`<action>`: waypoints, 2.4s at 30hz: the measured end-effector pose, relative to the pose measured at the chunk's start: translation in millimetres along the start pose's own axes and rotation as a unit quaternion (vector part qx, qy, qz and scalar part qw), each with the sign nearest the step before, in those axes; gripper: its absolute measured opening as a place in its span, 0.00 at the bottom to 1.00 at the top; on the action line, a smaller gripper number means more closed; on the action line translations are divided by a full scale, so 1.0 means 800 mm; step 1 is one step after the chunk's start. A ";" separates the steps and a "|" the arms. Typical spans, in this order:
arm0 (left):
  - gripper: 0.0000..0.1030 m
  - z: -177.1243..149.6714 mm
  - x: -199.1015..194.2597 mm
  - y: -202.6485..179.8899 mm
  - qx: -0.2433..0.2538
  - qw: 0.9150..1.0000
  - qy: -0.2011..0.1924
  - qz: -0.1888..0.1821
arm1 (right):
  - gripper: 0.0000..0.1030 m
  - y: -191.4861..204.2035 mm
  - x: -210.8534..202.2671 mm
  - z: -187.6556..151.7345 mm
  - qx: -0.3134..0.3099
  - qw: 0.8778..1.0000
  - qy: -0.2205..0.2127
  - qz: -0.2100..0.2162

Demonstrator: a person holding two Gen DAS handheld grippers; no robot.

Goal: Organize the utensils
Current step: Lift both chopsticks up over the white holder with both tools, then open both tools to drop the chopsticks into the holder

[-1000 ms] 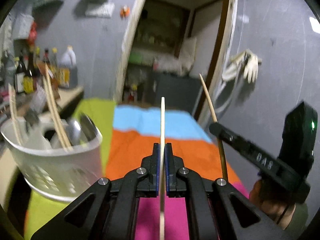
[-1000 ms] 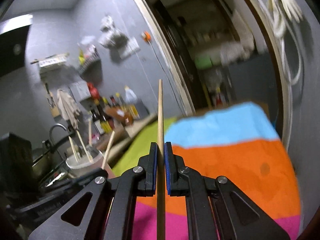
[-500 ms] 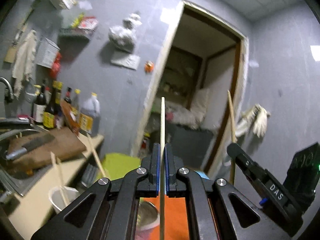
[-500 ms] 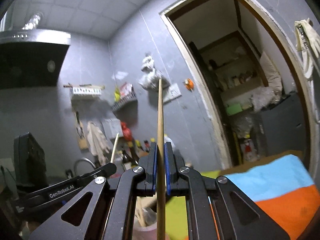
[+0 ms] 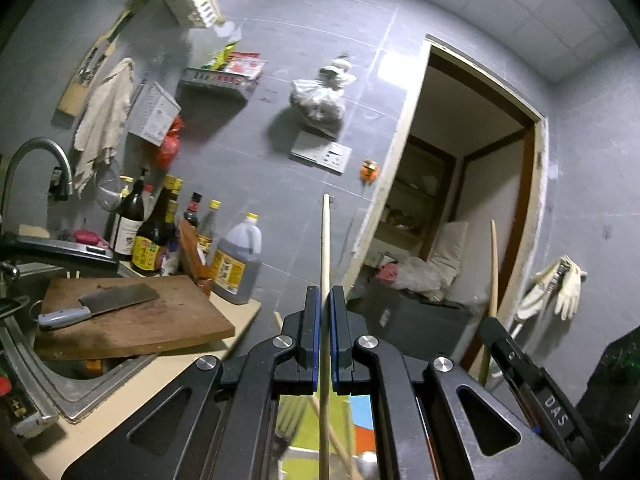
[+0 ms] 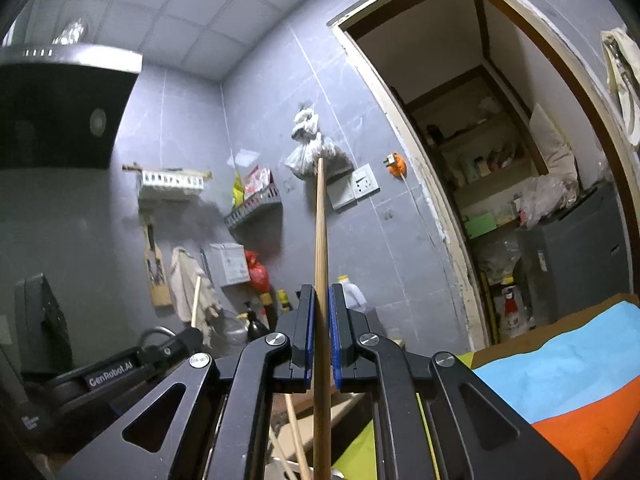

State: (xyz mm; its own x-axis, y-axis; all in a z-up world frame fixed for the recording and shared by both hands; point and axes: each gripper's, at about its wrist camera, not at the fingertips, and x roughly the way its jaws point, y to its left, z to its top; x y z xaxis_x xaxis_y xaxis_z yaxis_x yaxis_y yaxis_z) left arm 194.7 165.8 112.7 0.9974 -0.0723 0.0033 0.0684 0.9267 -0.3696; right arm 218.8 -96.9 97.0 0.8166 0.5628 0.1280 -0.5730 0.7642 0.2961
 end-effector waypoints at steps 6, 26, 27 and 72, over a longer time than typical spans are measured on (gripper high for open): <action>0.03 -0.015 0.010 0.015 -0.010 1.000 -0.009 0.025 | 0.05 -0.004 0.008 -0.019 0.003 1.000 -0.004 -0.013; 0.03 -0.049 0.015 0.037 -0.011 0.997 -0.031 0.070 | 0.05 -0.002 0.020 -0.035 0.009 1.000 -0.010 -0.022; 0.03 -0.051 0.014 0.035 -0.006 0.997 -0.033 0.072 | 0.05 -0.002 0.021 -0.036 0.010 1.000 -0.009 -0.022; 0.04 -0.098 -0.003 0.020 0.041 0.997 0.058 0.042 | 0.20 0.021 -0.004 -0.081 -0.091 0.992 0.074 -0.037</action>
State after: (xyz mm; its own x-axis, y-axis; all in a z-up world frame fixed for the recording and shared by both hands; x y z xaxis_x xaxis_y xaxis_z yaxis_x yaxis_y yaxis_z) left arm 191.7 152.0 33.7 0.9906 -0.0317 -0.1332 -0.0080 0.9577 -0.2877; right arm 202.1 -65.1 40.7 0.8455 0.5330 -0.0325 -0.5260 0.8418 0.1209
